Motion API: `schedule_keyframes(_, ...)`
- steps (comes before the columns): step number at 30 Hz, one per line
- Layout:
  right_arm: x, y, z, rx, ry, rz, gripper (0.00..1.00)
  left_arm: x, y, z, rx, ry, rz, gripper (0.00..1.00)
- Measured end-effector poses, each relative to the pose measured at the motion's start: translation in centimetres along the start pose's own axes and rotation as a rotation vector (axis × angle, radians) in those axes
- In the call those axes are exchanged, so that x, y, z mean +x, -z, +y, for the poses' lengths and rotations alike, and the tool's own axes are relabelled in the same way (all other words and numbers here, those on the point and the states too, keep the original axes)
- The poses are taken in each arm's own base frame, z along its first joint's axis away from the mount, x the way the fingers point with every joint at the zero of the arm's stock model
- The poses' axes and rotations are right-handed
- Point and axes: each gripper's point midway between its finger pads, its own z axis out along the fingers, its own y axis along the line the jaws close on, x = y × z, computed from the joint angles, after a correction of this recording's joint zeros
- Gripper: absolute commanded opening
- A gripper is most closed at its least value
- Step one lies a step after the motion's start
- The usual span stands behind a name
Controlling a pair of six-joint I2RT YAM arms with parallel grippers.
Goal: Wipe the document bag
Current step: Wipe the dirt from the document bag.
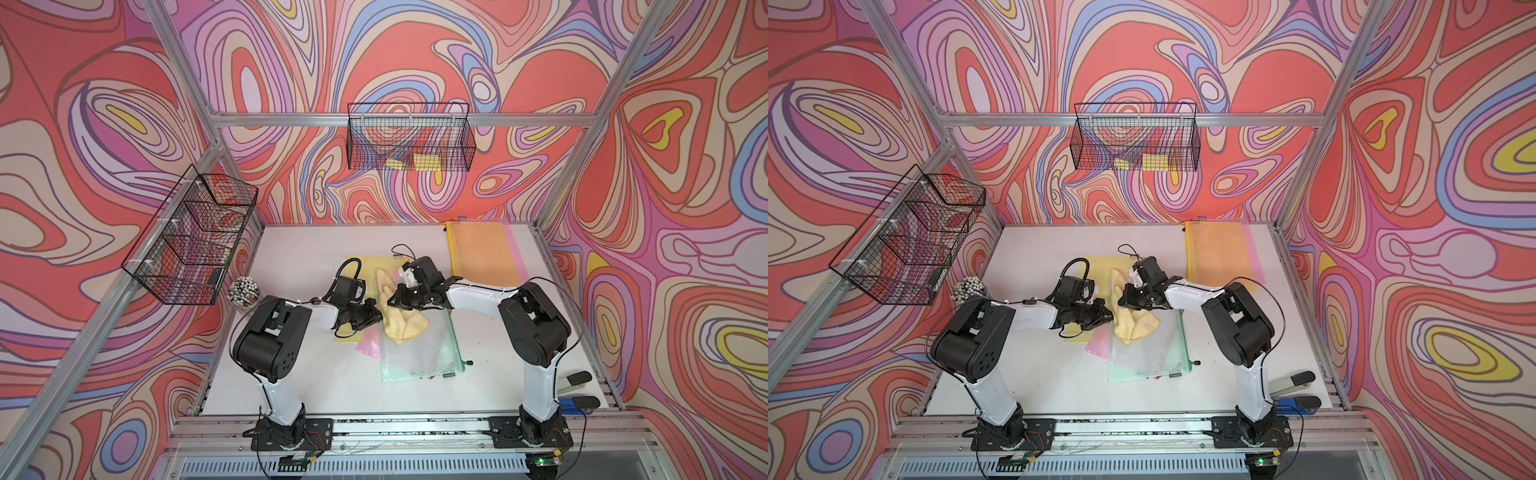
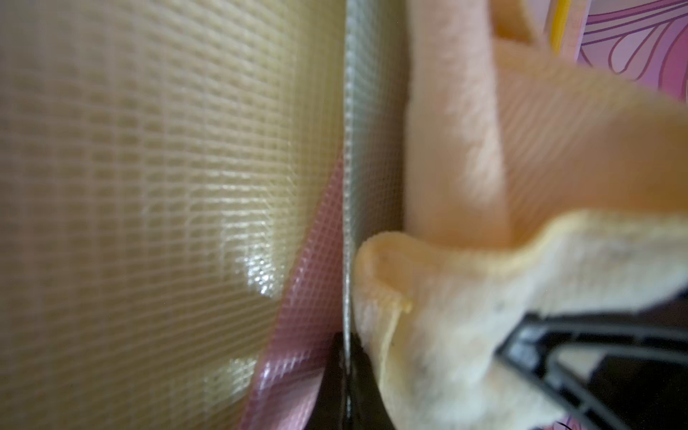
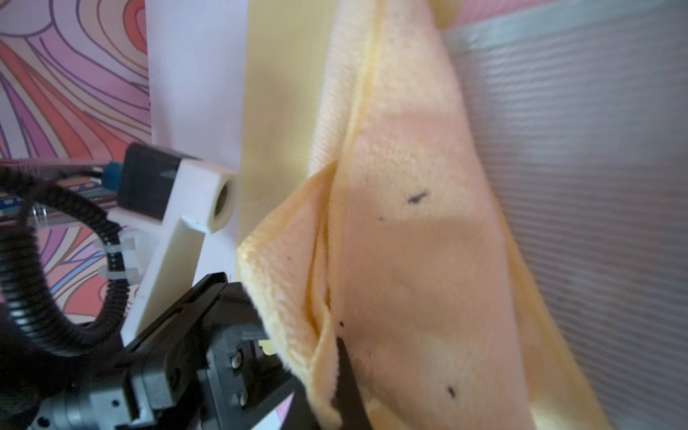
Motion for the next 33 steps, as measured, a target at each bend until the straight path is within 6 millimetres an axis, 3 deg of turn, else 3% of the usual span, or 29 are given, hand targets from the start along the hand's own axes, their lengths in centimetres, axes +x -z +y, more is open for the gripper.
schedule_keyframes(3,1.2,-0.6,-1.8,0.023,-0.053,0.02,0.0,0.0,0.0,0.0,-0.001,0.0,0.001,0.0)
schedule_keyframes(7,1.3,0.4,-4.7,0.061,-0.102,0.009,0.0,-0.1,0.0,0.1,-0.01,0.003,-0.001,0.0)
schedule_keyframes(11,1.0,4.3,-8.1,0.107,-0.154,-0.045,0.0,-0.1,0.0,0.1,-0.015,0.003,-0.004,0.0)
schedule_keyframes(16,0.5,11.1,-14.9,0.221,-0.28,-0.148,0.0,-0.2,0.0,0.1,-0.017,0.003,-0.008,0.0)
schedule_keyframes(18,0.3,12.7,-15.5,0.248,-0.286,-0.175,0.0,-0.2,0.0,0.1,-0.017,0.006,-0.008,0.0)
schedule_keyframes(21,0.1,13.1,-13.8,0.216,-0.253,-0.188,0.0,-0.2,0.0,0.1,-0.018,0.011,-0.01,0.0)
schedule_keyframes(24,0.6,11.4,-10.8,0.189,-0.194,-0.154,0.0,-0.5,0.2,0.2,-0.026,0.018,-0.023,0.0)
schedule_keyframes(30,2.4,2.8,0.3,0.05,0.012,-0.02,0.0,-1.9,0.6,-0.3,-0.043,0.029,-0.083,0.0)
schedule_keyframes(31,3.2,1.2,1.4,0.025,0.026,0.005,0.0,-2.3,0.7,-0.4,-0.044,0.03,-0.094,0.0)
schedule_keyframes(33,4.6,-0.9,1.7,0.01,0.022,0.043,0.0,-2.8,0.8,-0.6,-0.048,0.033,-0.112,0.0)
